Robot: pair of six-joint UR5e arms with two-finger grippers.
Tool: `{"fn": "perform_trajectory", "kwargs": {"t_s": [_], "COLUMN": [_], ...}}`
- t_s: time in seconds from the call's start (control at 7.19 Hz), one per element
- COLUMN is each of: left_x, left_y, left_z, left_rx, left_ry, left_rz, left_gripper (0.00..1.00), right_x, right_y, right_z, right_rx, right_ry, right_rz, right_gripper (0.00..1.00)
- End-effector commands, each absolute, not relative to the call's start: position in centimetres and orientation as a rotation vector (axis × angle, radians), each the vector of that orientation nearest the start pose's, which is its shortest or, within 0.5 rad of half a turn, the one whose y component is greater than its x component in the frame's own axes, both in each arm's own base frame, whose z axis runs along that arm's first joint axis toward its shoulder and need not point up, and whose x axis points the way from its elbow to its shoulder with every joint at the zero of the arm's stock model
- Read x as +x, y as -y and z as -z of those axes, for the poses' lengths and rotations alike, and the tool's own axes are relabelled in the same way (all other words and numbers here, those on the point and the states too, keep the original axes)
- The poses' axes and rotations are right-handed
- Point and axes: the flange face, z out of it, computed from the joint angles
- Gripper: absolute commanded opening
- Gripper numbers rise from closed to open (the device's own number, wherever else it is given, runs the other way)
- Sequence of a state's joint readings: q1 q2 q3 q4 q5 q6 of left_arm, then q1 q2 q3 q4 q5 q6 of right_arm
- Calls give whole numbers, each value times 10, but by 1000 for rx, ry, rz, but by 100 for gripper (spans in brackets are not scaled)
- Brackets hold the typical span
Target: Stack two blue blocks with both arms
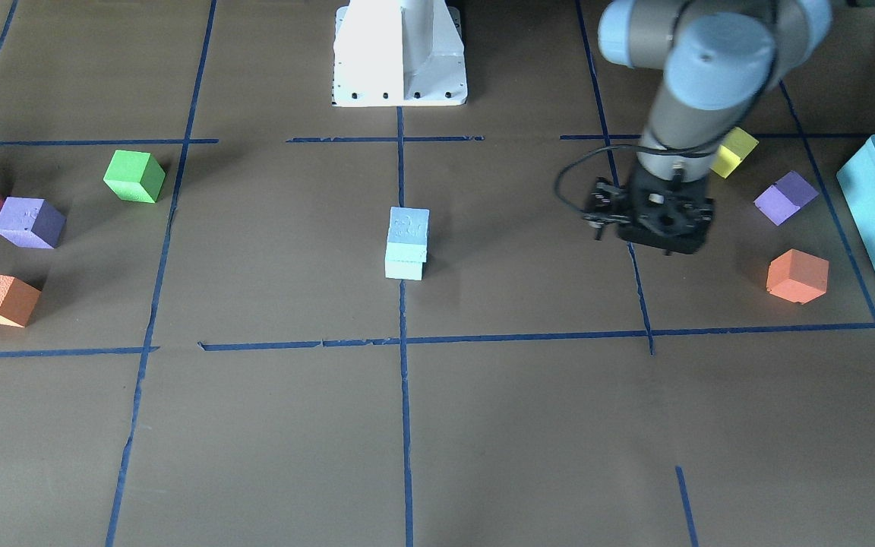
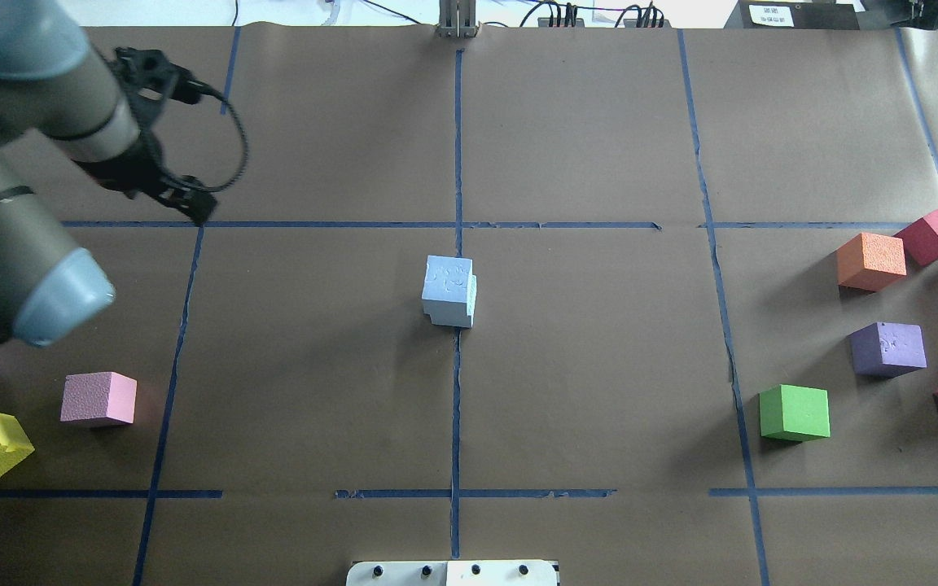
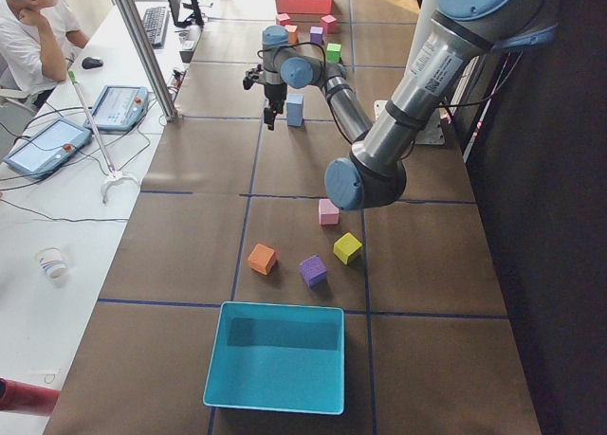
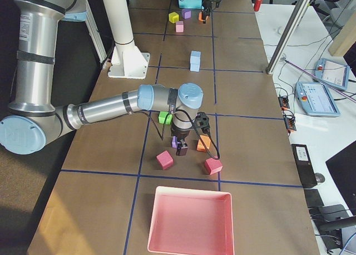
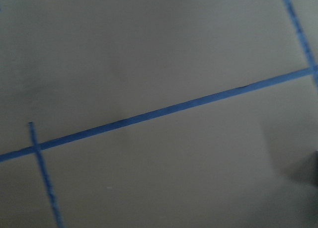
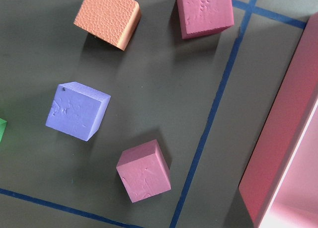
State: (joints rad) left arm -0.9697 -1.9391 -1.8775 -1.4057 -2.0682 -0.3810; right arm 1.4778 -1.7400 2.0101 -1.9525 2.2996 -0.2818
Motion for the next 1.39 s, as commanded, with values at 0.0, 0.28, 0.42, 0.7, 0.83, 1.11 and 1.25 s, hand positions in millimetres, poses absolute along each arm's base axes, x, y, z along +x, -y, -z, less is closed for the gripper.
{"fn": "perform_trajectory", "kwargs": {"t_s": [0.0,0.28,0.42,0.7,0.83,1.11,1.25], "left_x": [65,-45,-79,-79,-78,-77,-78], "left_y": [527,476,463,428,425,426,425], "left_z": [-477,-606,-632,-659,-662,-668,-677], "left_rx": [200,36,33,12,5,-10,-28], "left_ry": [-685,-640,-646,-777,-785,-786,-777], "left_rz": [-420,-198,-123,-81,-74,-71,-66], "left_gripper": [100,100,100,100,100,100,100], "right_x": [49,50,50,50,50,50,50], "right_y": [402,406,405,404,404,404,404], "right_z": [-589,-602,-603,-603,-603,-603,-603], "right_rx": [-13,-13,-14,-16,-15,-16,-16], "right_ry": [736,735,735,734,736,737,739], "right_rz": [265,246,245,245,244,243,243], "right_gripper": [100,100,100,100,100,100,100]}}
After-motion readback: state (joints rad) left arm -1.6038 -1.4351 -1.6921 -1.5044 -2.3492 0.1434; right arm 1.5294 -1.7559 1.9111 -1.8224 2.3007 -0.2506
